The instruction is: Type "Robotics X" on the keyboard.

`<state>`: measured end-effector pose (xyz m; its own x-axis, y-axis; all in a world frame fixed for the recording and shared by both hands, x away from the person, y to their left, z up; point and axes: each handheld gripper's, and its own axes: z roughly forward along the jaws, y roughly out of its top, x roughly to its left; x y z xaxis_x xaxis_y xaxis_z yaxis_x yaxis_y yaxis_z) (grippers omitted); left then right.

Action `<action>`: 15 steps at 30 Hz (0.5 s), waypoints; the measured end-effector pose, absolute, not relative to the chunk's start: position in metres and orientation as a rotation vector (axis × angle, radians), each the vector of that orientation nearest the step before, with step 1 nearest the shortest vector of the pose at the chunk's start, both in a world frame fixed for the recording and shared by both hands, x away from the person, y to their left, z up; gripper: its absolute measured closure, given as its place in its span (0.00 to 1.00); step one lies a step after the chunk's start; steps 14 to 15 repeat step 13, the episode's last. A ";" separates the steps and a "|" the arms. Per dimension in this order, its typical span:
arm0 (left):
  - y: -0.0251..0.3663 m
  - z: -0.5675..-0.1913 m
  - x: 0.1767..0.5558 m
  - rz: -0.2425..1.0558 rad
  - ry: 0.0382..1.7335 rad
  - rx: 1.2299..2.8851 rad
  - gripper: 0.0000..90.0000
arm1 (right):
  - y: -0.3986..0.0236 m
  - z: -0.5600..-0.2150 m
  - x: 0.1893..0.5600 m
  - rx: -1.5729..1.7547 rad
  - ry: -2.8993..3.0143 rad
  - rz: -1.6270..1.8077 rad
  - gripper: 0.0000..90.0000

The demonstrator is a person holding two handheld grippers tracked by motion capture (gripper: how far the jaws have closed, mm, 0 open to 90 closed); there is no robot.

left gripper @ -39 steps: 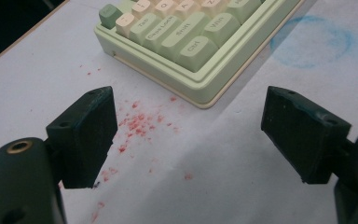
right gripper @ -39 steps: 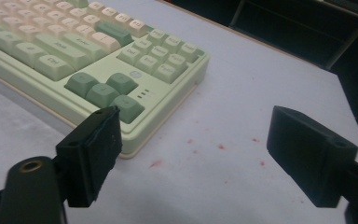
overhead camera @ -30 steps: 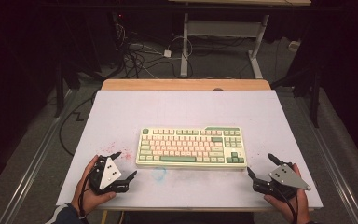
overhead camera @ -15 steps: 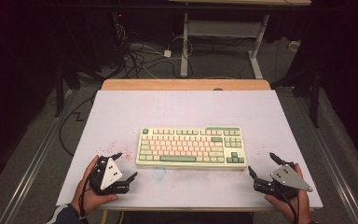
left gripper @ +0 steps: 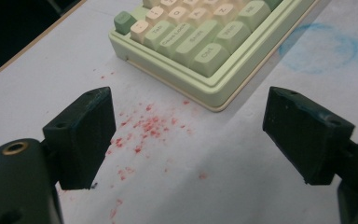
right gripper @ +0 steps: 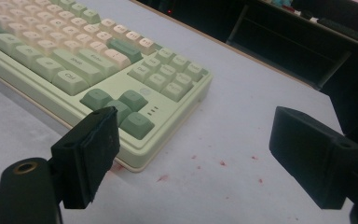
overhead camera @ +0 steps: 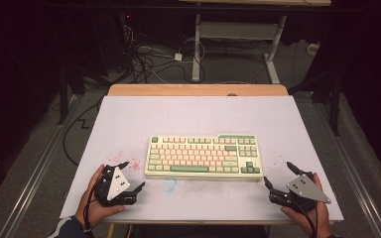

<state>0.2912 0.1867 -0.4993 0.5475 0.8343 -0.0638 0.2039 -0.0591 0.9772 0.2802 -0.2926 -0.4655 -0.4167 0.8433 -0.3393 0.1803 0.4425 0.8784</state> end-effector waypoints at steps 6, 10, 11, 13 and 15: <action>0.187 -0.498 0.294 0.645 0.924 1.566 0.18 | -0.293 -0.465 0.280 0.862 1.856 1.007 0.18; 0.185 -0.499 0.295 0.653 0.931 1.570 0.18 | -0.295 -0.465 0.279 0.870 1.850 1.008 0.18; 0.185 -0.498 0.296 0.652 0.934 1.565 0.18 | -0.296 -0.465 0.279 0.867 1.850 1.006 0.18; 0.185 -0.498 0.297 0.657 0.938 1.563 0.18 | -0.297 -0.464 0.279 0.873 1.847 1.016 0.18; 0.185 -0.498 0.297 0.657 0.938 1.563 0.18 | -0.297 -0.464 0.279 0.873 1.847 1.016 0.18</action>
